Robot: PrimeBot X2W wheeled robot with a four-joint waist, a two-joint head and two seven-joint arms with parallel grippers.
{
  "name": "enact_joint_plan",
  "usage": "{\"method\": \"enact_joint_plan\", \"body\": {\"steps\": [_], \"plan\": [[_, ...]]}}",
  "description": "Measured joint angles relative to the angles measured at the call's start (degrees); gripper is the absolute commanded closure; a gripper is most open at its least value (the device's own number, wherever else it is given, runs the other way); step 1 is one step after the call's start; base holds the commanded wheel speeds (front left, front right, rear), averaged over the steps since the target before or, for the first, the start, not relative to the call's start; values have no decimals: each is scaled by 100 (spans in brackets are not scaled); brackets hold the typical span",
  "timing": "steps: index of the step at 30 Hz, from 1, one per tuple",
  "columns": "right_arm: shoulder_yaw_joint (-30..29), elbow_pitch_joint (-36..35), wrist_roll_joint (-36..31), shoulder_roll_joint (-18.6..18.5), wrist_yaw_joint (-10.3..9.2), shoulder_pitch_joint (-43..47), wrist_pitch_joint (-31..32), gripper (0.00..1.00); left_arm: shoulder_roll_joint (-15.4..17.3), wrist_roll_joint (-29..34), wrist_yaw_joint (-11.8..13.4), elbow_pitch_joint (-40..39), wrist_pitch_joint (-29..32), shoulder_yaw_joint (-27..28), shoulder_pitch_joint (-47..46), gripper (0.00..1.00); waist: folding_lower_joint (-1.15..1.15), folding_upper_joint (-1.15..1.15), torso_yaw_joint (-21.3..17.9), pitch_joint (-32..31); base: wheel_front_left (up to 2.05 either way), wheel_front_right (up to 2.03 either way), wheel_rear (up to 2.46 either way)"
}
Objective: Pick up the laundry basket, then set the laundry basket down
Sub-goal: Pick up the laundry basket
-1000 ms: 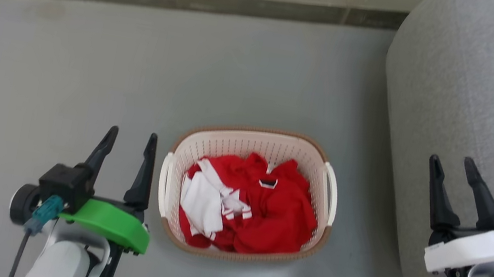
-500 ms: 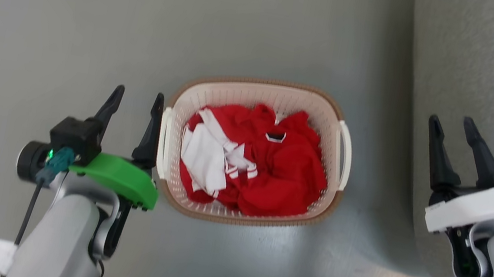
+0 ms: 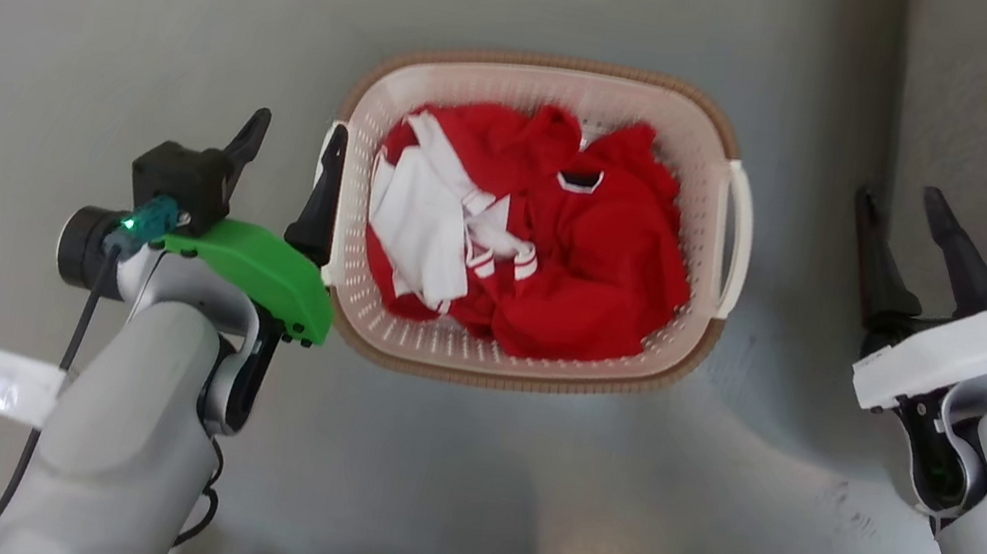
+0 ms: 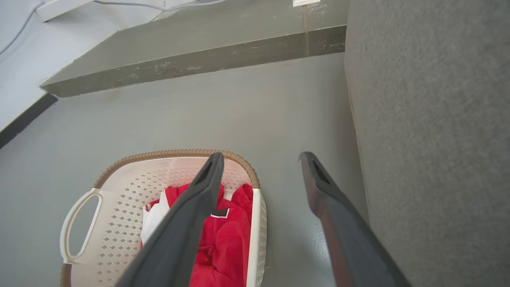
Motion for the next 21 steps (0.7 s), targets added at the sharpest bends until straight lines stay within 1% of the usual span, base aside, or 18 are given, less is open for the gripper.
{"method": "enact_joint_plan", "body": {"steps": [2, 9, 18, 21], "plan": [[108, 185, 64, -1, 0, -99, 0, 0, -3, -133, 0, 177, 35, -74, -111, 0, 0, 0, 20, 150, 0, 0, 0], [544, 681, 335, 32, 0, -411, 0, 0, -14, -313, 1, 800, 209, -234, -474, 0, 0, 0, 78, 614, 0, 0, 0], [1043, 1184, 527, 49, 0, -803, 54, 0, -24, -684, 0, 1235, 325, -514, -994, 0, 0, 0, 95, 1088, 0, 0, 0], [1225, 1313, 631, 51, 0, -970, 111, 0, -26, -909, -5, 1355, 383, -601, -1109, 0, 0, 0, 97, 1229, 0, 0, 0]]}}
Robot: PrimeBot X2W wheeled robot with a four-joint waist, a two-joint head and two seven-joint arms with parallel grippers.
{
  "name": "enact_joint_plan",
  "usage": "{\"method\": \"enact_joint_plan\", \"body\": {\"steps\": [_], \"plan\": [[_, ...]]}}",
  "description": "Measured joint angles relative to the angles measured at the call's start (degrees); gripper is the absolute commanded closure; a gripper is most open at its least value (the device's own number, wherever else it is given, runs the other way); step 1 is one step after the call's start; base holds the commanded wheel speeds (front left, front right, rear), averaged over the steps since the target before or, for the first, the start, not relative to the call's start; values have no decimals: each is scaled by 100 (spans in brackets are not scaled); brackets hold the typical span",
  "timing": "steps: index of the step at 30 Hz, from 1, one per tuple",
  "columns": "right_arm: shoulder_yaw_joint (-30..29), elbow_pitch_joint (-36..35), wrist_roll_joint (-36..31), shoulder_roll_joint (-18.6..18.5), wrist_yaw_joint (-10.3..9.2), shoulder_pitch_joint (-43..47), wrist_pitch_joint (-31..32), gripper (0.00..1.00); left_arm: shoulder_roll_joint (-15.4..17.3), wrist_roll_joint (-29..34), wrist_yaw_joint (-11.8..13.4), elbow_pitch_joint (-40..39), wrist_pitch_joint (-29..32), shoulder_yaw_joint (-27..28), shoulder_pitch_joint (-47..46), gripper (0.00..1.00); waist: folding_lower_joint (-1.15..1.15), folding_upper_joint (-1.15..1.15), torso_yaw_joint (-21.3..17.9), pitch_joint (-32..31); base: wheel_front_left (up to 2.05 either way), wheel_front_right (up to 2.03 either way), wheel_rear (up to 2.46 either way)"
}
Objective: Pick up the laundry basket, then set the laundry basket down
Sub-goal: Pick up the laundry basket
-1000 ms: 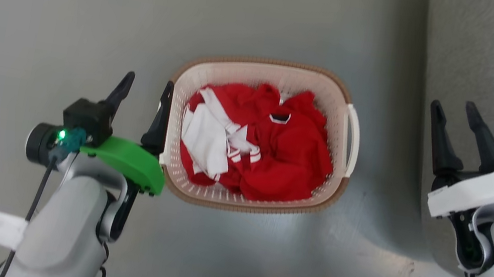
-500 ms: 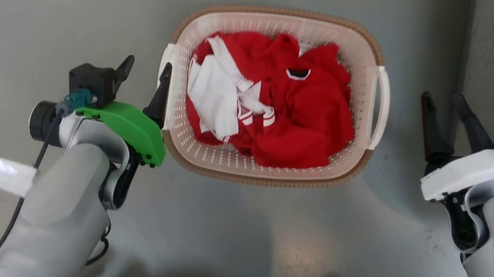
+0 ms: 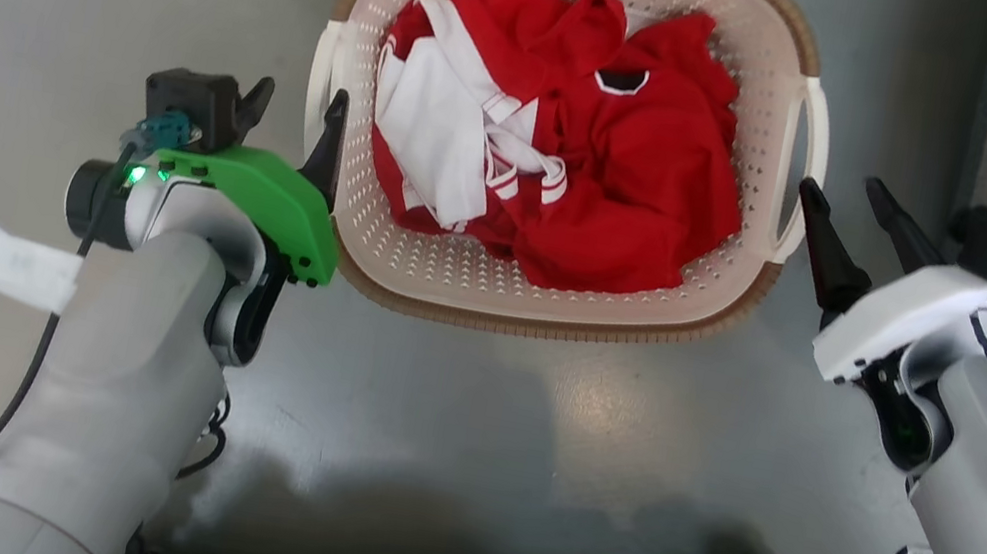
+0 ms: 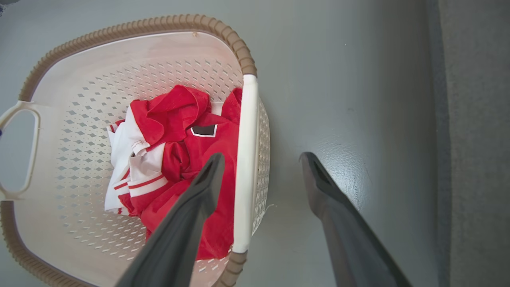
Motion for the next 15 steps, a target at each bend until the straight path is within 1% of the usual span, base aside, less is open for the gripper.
{"method": "enact_joint_plan", "body": {"steps": [8, 12, 15], "plan": [[390, 196, 109, 14, 0, -489, 167, 0, -8, -151, -3, 200, 93, -197, -393, 0, 0, 0, 1, 316, 0, 0, 0], [513, 485, 188, 52, 4, -708, 369, 0, -9, -318, -40, 322, 93, -338, -570, 0, 0, 0, -5, 467, 0, 0, 0], [606, 592, 236, 55, 4, -788, 396, 0, -10, -381, -55, 405, 92, -448, -636, 0, 0, 0, 0, 550, 0, 0, 0]]}}
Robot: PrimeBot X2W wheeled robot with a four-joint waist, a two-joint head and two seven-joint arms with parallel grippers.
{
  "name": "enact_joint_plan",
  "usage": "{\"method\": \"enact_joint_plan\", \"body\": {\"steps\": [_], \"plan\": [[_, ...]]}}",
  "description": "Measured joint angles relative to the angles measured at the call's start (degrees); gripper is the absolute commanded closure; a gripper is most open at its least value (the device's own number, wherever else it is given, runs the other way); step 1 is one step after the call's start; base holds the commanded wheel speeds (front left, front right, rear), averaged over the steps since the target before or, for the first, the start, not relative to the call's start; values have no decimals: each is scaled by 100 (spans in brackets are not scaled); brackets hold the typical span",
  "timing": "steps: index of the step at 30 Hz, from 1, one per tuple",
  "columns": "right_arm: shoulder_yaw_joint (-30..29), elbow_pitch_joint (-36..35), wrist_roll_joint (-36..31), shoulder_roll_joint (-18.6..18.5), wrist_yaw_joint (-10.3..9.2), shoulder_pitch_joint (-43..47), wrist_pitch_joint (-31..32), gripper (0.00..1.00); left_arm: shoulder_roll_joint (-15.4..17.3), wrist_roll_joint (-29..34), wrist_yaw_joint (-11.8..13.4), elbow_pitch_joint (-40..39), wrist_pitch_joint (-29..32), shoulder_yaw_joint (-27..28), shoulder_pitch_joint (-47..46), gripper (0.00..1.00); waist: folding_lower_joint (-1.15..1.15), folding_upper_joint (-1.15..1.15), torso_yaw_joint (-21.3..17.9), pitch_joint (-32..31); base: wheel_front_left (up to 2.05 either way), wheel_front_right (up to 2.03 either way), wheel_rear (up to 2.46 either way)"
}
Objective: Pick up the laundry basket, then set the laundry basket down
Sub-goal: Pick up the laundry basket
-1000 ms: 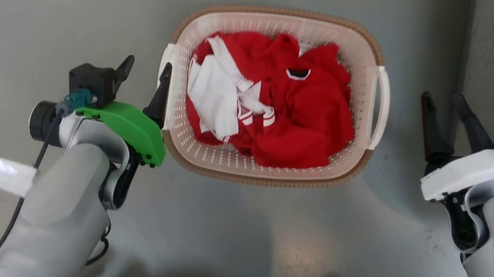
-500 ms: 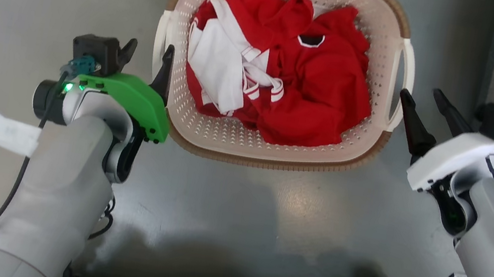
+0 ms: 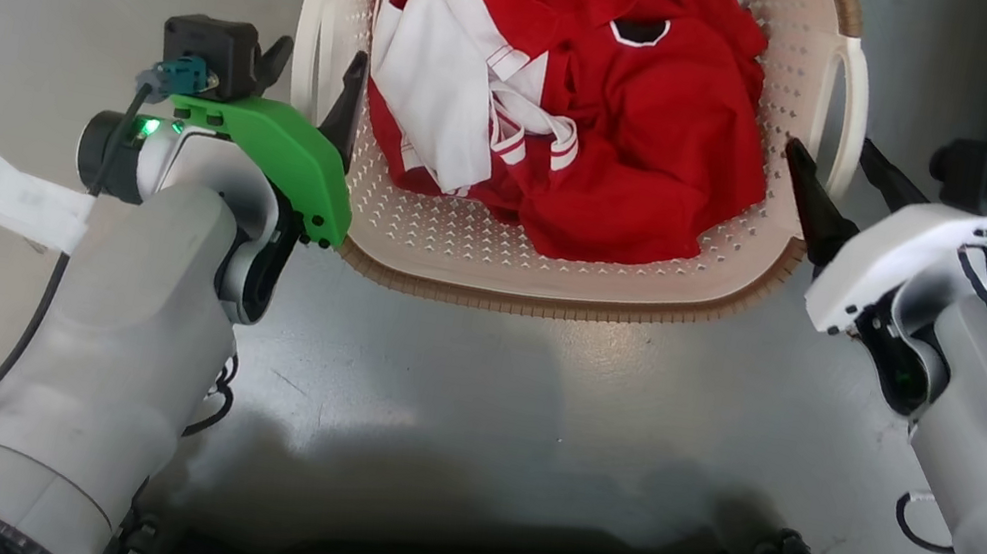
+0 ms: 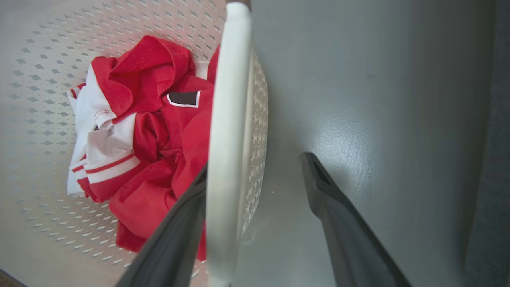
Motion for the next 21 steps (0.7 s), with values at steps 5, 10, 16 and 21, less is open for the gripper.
{"method": "enact_joint_plan", "body": {"steps": [5, 10, 16, 21], "plan": [[205, 83, 147, 85, 1, -208, -9, 0, -5, -134, -52, 202, 1, -156, -36, 3, 0, 0, 5, 52, 0, 0, 0], [353, 160, 249, 87, 1, -281, -63, 80, -15, -337, -100, 297, 0, -270, -108, 100, 0, 0, 2, 65, 0, 0, 0], [450, 267, 453, 164, -8, -308, -181, 100, -67, -435, -152, 432, -45, -415, -200, 100, 0, 0, -7, 36, 0, 0, 0], [586, 374, 553, 174, -8, -309, -232, 100, -87, -633, -170, 592, -62, -552, -199, 100, 0, 0, -4, -92, 0, 0, 0]]}}
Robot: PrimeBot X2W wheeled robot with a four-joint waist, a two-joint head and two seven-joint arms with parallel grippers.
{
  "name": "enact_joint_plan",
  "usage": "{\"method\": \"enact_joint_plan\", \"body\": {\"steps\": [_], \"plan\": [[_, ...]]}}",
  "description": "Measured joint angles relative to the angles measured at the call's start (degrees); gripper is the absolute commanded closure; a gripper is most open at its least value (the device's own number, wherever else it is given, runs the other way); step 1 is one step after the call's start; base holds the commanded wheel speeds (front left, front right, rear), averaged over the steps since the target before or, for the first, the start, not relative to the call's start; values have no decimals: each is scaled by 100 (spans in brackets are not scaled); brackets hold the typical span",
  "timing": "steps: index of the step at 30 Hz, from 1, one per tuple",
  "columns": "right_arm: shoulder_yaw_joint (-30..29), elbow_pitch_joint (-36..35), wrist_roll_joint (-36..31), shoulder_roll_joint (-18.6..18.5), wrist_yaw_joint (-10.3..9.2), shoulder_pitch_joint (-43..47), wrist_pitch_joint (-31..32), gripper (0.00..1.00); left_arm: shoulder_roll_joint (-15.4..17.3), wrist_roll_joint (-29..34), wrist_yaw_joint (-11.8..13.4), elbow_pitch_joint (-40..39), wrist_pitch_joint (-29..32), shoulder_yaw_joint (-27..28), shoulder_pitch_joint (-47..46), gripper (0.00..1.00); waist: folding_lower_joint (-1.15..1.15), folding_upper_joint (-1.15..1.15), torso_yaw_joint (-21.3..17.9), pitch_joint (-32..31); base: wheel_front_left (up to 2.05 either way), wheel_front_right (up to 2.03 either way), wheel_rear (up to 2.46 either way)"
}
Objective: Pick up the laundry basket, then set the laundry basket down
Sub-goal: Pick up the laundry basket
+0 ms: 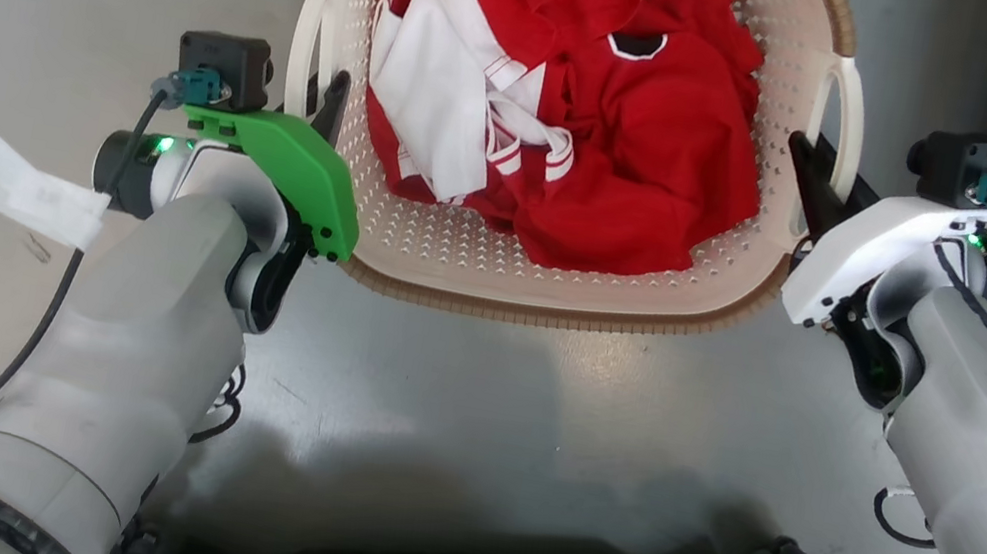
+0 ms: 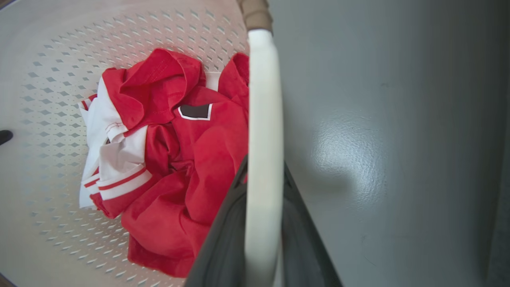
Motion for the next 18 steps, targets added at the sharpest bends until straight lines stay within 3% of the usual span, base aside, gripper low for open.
{"method": "enact_joint_plan", "body": {"steps": [18], "plan": [[541, 305, 505, 168, 0, 60, 66, 100, -20, -471, -135, 665, 318, -250, 113, 100, 0, 0, -90, -1105, 0, 0, 0]]}}
